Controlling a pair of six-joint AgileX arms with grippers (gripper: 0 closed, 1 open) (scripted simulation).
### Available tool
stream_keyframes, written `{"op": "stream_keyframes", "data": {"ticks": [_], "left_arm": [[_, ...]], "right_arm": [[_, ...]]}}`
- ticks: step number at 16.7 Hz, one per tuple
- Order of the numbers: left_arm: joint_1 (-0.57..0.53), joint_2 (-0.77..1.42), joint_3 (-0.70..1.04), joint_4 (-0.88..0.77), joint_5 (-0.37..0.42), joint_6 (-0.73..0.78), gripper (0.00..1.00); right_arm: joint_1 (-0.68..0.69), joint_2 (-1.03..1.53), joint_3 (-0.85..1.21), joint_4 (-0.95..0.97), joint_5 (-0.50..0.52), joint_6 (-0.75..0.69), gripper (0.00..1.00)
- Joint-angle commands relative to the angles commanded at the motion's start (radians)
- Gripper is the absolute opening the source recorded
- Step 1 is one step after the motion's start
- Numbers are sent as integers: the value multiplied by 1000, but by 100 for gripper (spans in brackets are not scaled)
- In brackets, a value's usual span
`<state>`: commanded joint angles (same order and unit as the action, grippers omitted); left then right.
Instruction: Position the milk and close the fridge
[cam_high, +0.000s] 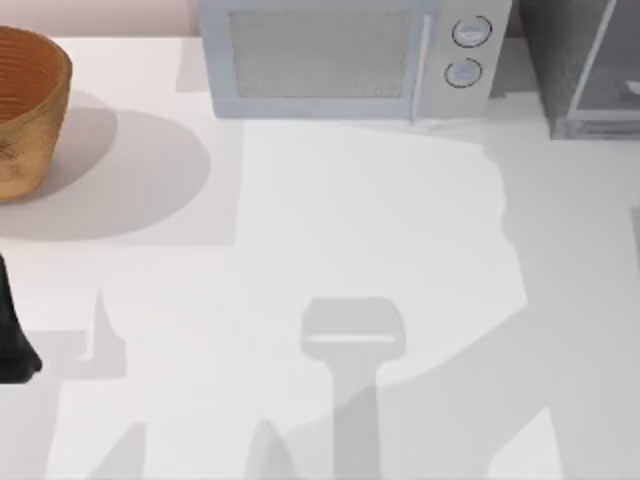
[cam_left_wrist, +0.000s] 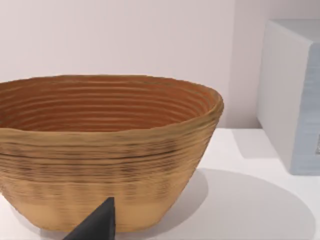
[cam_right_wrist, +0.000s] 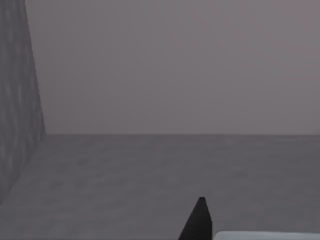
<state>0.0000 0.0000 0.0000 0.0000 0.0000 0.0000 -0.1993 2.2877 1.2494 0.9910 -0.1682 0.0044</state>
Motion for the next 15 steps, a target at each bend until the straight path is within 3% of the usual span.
{"op": "stream_keyframes", "data": {"ticks": [13,15], "left_arm": [[0,0,0,0,0,0,100],[0,0,0,0,0,0,100]], "right_arm": [[0,0,0,0,0,0,98],[0,0,0,0,0,0,100]]}}
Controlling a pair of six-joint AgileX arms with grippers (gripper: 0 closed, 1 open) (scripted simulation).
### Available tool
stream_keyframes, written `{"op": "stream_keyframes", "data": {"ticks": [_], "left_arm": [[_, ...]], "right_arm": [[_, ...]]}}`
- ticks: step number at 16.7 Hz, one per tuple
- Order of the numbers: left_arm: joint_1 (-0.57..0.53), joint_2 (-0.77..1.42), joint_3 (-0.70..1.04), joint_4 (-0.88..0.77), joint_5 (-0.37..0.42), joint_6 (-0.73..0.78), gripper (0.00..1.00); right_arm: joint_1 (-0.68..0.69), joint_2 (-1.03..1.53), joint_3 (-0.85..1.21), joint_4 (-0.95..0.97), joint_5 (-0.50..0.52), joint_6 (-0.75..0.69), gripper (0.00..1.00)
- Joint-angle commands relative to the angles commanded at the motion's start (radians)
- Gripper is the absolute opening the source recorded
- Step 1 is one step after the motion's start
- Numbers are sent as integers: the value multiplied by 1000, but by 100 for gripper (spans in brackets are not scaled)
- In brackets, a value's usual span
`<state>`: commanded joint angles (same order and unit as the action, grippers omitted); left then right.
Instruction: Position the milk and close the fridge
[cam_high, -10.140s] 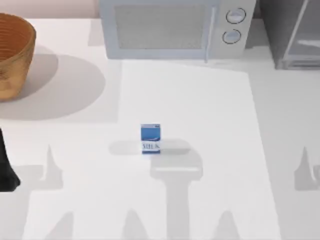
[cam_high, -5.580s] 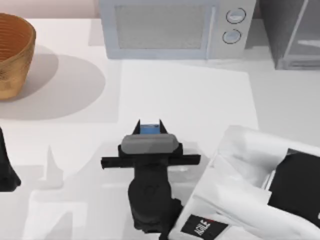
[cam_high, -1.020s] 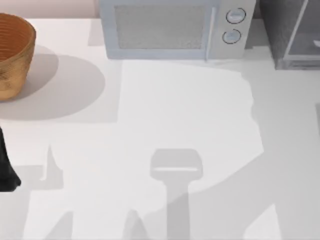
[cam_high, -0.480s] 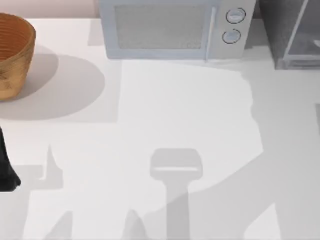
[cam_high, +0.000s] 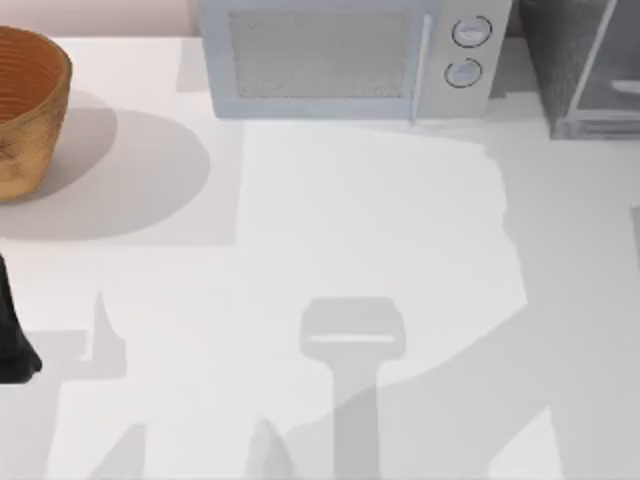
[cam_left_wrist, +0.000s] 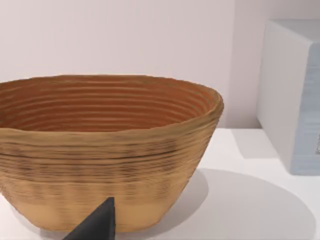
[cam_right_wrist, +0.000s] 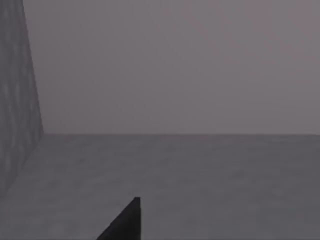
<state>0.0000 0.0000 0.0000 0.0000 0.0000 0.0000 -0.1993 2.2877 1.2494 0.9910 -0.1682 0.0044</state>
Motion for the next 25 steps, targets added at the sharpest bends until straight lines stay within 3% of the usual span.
{"op": "stream_keyframes", "data": {"ticks": [9,13,18,25], "left_arm": [[0,0,0,0,0,0,100],[0,0,0,0,0,0,100],[0,0,0,0,0,0,100],[0,0,0,0,0,0,100]], "right_arm": [[3,-10,-7,-6,1,3,100],[5,-154,-90,-92,16,26,100],[8,-560,-296,-294,62,51,100],[44,-1368,-698,-629,137,55,100]]}}
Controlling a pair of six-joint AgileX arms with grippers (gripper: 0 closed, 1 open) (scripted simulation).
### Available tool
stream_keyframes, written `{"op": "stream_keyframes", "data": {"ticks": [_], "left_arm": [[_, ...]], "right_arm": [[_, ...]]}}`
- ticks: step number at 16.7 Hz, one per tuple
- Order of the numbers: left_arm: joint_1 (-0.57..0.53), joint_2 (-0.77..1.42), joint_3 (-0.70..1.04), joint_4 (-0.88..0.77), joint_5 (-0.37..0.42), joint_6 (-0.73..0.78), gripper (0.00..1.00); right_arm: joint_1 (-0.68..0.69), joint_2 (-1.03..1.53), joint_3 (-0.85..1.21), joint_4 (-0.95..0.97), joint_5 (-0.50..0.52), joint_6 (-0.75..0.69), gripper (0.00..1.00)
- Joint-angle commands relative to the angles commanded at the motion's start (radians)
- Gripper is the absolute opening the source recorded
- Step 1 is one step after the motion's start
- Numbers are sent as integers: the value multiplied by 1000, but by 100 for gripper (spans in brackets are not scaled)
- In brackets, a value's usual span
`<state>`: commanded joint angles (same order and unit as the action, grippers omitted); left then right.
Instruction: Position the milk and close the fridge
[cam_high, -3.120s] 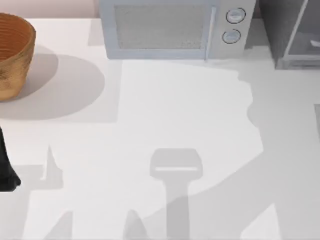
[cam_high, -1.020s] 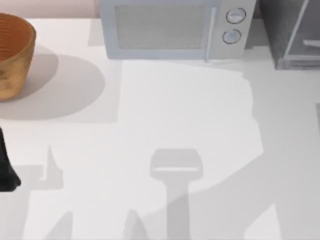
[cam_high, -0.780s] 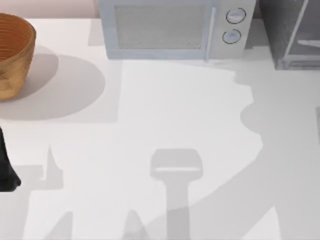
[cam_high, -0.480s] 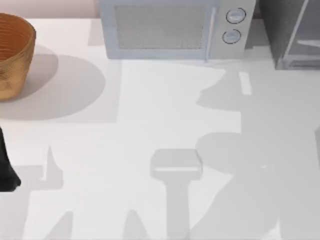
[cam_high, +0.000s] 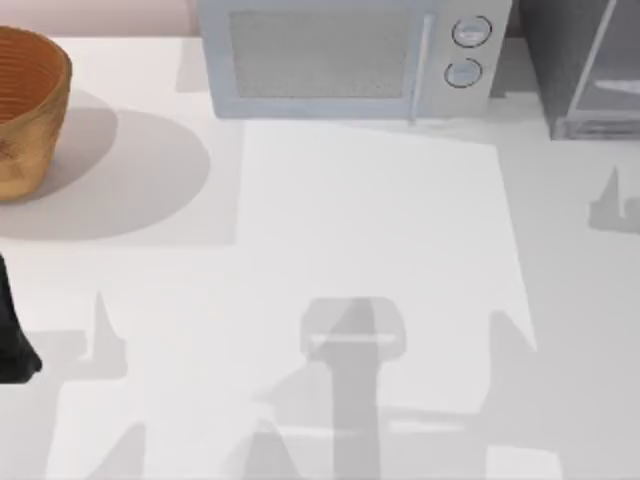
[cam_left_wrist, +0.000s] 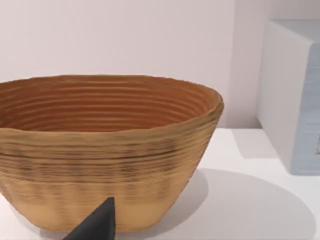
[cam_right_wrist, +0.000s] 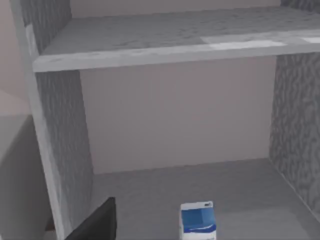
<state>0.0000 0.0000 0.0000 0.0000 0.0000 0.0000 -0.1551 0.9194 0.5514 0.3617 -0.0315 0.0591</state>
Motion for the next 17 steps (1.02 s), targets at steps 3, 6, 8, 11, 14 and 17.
{"op": "stream_keyframes", "data": {"ticks": [3,6,8,11,14,17], "left_arm": [[0,0,0,0,0,0,100],[0,0,0,0,0,0,100],[0,0,0,0,0,0,100],[0,0,0,0,0,0,100],[0,0,0,0,0,0,100],[0,0,0,0,0,0,100]], "right_arm": [[36,-345,-179,-130,20,-13,100],[82,-625,-344,-240,30,-32,100],[112,-761,-435,-296,32,-45,100],[145,-888,-527,-349,32,-57,100],[155,-919,-551,-362,32,-59,100],[155,-919,-551,-362,32,-59,100]]}}
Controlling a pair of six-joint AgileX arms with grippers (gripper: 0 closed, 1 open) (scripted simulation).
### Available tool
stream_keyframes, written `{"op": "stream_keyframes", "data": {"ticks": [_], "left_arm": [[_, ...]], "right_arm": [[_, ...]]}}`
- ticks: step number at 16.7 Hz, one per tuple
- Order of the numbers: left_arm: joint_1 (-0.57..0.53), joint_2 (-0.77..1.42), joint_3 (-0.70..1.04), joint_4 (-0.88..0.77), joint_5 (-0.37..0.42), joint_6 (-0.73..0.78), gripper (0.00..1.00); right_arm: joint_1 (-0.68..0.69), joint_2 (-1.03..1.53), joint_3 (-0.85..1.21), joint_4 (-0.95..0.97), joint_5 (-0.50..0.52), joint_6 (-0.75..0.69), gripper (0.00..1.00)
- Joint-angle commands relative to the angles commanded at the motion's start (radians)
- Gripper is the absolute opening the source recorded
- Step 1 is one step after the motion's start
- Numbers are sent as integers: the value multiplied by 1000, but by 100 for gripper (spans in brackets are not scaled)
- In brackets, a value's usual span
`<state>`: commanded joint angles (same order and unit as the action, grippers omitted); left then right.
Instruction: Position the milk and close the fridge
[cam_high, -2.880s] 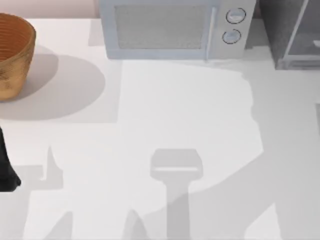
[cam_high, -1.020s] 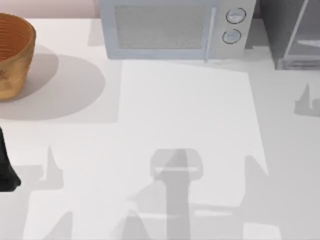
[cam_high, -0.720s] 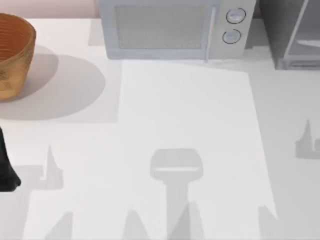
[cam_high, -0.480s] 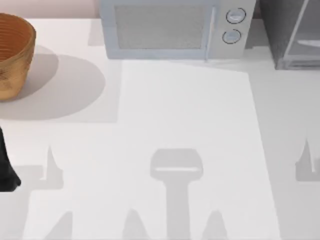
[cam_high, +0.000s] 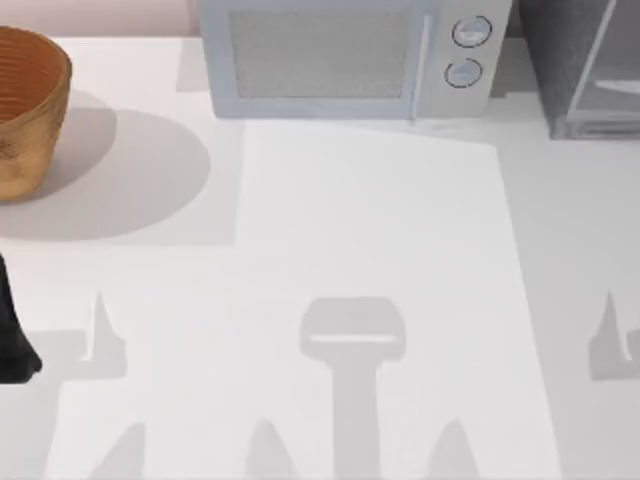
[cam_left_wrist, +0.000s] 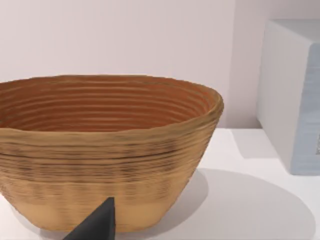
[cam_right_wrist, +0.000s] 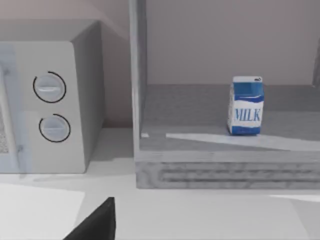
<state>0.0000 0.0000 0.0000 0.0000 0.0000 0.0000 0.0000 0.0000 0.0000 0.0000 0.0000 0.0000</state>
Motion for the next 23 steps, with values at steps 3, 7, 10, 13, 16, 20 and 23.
{"op": "stream_keyframes", "data": {"ticks": [3,7,10,13,16,20,23], "left_arm": [[0,0,0,0,0,0,100],[0,0,0,0,0,0,100],[0,0,0,0,0,0,100],[0,0,0,0,0,0,100],[0,0,0,0,0,0,100],[0,0,0,0,0,0,100],[0,0,0,0,0,0,100]], "right_arm": [[-2,-5,10,-11,-1,2,100],[3,-103,90,-160,-5,4,100],[2,-222,188,-371,-3,2,100],[-1,-361,301,-632,3,-1,100],[-4,-504,418,-906,8,-5,100],[-4,-672,557,-1231,11,-9,100],[-2,-761,630,-1396,10,-10,100]]}}
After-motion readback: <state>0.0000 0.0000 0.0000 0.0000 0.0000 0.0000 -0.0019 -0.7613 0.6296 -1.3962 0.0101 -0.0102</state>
